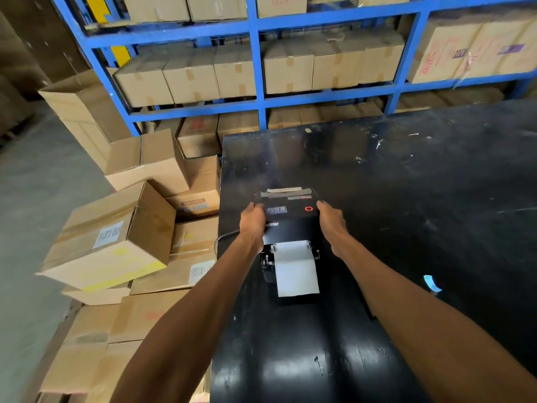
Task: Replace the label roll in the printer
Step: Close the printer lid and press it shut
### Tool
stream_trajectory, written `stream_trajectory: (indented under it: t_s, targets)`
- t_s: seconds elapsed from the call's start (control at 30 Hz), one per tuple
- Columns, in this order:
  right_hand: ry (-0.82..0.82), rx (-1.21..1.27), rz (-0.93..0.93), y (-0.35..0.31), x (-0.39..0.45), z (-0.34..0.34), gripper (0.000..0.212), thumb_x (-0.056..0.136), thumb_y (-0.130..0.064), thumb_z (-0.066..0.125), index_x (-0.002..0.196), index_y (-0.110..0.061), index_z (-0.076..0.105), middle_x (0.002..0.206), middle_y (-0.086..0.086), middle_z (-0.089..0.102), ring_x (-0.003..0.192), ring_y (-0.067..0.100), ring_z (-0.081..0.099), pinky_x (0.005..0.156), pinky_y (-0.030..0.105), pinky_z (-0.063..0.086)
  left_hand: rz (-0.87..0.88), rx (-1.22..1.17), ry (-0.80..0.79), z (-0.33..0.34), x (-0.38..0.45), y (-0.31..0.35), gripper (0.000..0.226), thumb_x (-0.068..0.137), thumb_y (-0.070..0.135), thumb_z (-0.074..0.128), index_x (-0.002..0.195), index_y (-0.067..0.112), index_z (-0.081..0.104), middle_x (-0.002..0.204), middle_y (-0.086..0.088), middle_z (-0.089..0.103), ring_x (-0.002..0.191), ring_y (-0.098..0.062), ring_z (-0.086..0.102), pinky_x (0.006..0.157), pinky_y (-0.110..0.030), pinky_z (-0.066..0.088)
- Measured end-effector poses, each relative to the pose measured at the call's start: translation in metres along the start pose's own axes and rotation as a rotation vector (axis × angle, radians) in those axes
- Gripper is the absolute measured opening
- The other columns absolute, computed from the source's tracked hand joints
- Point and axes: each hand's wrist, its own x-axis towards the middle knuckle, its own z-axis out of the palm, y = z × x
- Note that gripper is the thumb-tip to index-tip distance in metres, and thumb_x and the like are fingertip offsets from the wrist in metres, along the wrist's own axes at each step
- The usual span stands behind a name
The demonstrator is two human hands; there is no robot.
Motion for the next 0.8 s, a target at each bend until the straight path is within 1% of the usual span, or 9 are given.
stream_trajectory:
  t_s: [0.07, 0.1, 0.17, 0.27, 0.4, 0.53, 0.6, 0.73, 0.8]
  targets:
    - [-0.031, -0.107, -0.053, 0.011, -0.008, -0.003, 0.05, 0.096, -0.046, 0.036, 0.142, -0.028, 0.049, 0.148, 0.008, 0.045, 0.131, 0.032, 0.046, 0.113, 0.053, 0.033, 0.02, 0.022, -0.025, -0.003, -0.009, -0.015, 0.033, 0.1, 0.009, 0.041, 0.128, 0.013, 0.058, 0.113, -0.014, 0.071, 0.09, -0.021, 0.071, 0.069, -0.032, 0.062]
    - [-0.043, -0.161, -0.061, 0.016, -0.012, -0.005, 0.05, 0.099, -0.045, 0.034, 0.146, -0.031, 0.044, 0.152, 0.006, 0.04, 0.134, 0.032, 0.042, 0.115, 0.054, 0.03, 0.01, 0.013, -0.036, -0.005, -0.012, -0.023, 0.041, 0.1, 0.006, 0.041, 0.139, 0.016, 0.052, 0.12, -0.016, 0.071, 0.102, -0.028, 0.071, 0.084, -0.042, 0.063]
    - [-0.074, -0.24, -0.057, 0.028, -0.016, -0.008, 0.051, 0.102, -0.043, 0.033, 0.152, -0.032, 0.032, 0.158, 0.004, 0.032, 0.141, 0.03, 0.035, 0.117, 0.055, 0.027, -0.006, -0.006, -0.067, -0.012, -0.018, -0.037, 0.053, 0.099, 0.0, 0.04, 0.149, 0.017, 0.045, 0.124, -0.016, 0.071, 0.11, -0.034, 0.071, 0.095, -0.051, 0.059]
    - [-0.129, -0.282, -0.052, 0.041, -0.022, -0.009, 0.052, 0.104, -0.039, 0.035, 0.155, -0.032, 0.023, 0.162, 0.003, 0.025, 0.146, 0.028, 0.029, 0.118, 0.055, 0.027, -0.006, 0.009, -0.092, -0.021, -0.021, -0.05, 0.062, 0.099, -0.004, 0.041, 0.157, 0.019, 0.034, 0.131, -0.013, 0.068, 0.113, -0.032, 0.07, 0.099, -0.053, 0.057]
    - [-0.121, -0.226, -0.061, 0.044, -0.025, -0.008, 0.051, 0.106, -0.036, 0.029, 0.156, -0.031, 0.022, 0.161, 0.004, 0.026, 0.145, 0.027, 0.032, 0.113, 0.046, 0.033, 0.06, 0.081, -0.098, -0.029, -0.023, -0.059, 0.061, 0.105, 0.002, 0.041, 0.16, 0.022, 0.024, 0.142, -0.009, 0.06, 0.121, -0.028, 0.065, 0.107, -0.052, 0.052]
    - [-0.123, -0.231, -0.065, 0.049, -0.028, -0.008, 0.05, 0.107, -0.036, 0.024, 0.156, -0.032, 0.021, 0.159, 0.006, 0.032, 0.143, 0.028, 0.035, 0.113, 0.046, 0.033, 0.133, 0.144, -0.139, -0.038, -0.023, -0.069, 0.06, 0.107, 0.006, 0.04, 0.16, 0.024, 0.019, 0.134, -0.003, 0.059, 0.117, -0.021, 0.065, 0.109, -0.046, 0.05]
    - [-0.133, -0.223, -0.054, 0.054, -0.03, -0.008, 0.05, 0.107, -0.036, 0.024, 0.156, -0.032, 0.019, 0.158, 0.007, 0.034, 0.143, 0.029, 0.036, 0.112, 0.044, 0.034, 0.147, 0.167, -0.167, -0.042, -0.022, -0.076, 0.061, 0.107, 0.008, 0.04, 0.16, 0.026, 0.017, 0.138, -0.003, 0.058, 0.112, -0.016, 0.065, 0.104, -0.039, 0.054]
    - [-0.177, -0.206, -0.069, 0.061, -0.032, -0.011, 0.05, 0.107, -0.041, 0.022, 0.156, -0.035, 0.017, 0.158, 0.005, 0.036, 0.143, 0.029, 0.037, 0.113, 0.045, 0.034, 0.19, 0.192, -0.214, -0.048, -0.02, -0.086, 0.061, 0.108, 0.016, 0.042, 0.161, 0.03, 0.015, 0.148, 0.0, 0.049, 0.108, -0.004, 0.062, 0.082, -0.01, 0.057]
    - [-0.184, -0.184, -0.074, 0.063, -0.032, -0.012, 0.05, 0.107, -0.042, 0.021, 0.156, -0.037, 0.016, 0.16, 0.003, 0.035, 0.145, 0.029, 0.035, 0.116, 0.045, 0.032, 0.218, 0.217, -0.23, -0.049, -0.018, -0.089, 0.062, 0.108, 0.018, 0.042, 0.161, 0.03, 0.013, 0.155, -0.001, 0.045, 0.117, -0.008, 0.06, 0.086, -0.011, 0.056]
